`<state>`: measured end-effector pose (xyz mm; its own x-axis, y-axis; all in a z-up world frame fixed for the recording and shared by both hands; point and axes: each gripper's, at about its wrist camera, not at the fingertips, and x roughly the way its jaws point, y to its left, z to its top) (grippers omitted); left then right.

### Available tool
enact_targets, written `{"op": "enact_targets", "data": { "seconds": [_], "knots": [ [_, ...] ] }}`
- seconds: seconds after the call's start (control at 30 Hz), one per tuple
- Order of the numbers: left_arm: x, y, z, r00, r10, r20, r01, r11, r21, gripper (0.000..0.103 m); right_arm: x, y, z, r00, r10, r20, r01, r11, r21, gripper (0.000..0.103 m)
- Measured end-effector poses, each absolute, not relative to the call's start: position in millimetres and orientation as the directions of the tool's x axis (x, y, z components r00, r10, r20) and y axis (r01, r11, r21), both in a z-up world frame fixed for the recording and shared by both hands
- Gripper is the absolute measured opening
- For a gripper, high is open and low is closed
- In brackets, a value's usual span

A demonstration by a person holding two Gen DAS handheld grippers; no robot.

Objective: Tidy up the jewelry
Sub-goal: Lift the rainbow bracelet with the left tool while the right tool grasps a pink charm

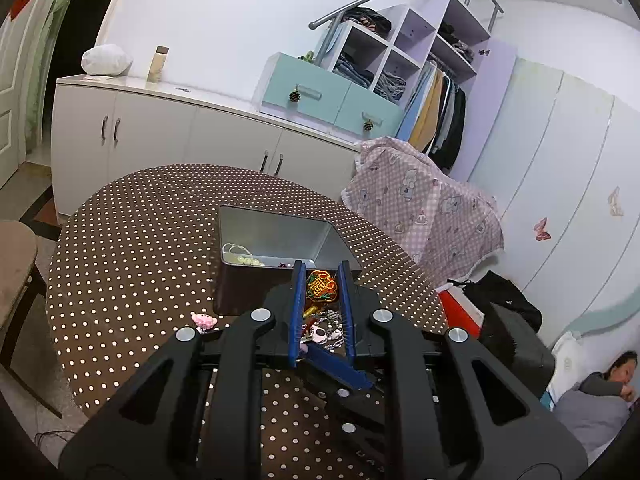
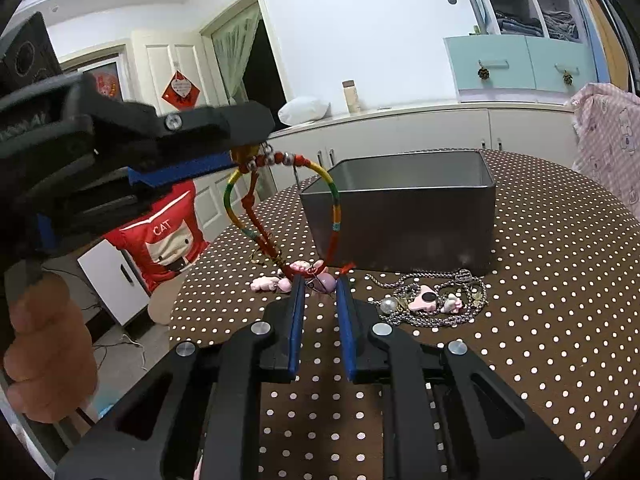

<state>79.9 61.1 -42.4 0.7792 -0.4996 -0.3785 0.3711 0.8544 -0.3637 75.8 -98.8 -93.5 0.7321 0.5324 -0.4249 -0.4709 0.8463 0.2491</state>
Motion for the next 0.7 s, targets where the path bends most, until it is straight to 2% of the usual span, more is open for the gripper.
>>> {"op": "enact_targets", "data": {
  "seconds": [0.33, 0.7],
  "knots": [
    [91, 67, -65, 0.789, -0.422, -0.446, 0.286, 0.895, -0.342, 0.017, 73, -117, -78, 0.763, 0.515, -0.389, -0.440, 0.856, 0.272, 0.014],
    [97, 57, -74, 0.791, -0.395, -0.467, 0.268, 0.910, -0.315, 0.017, 70, -132, -70, 0.785, 0.493, -0.376, -0.410, 0.867, 0.282, 0.014]
  ]
}}
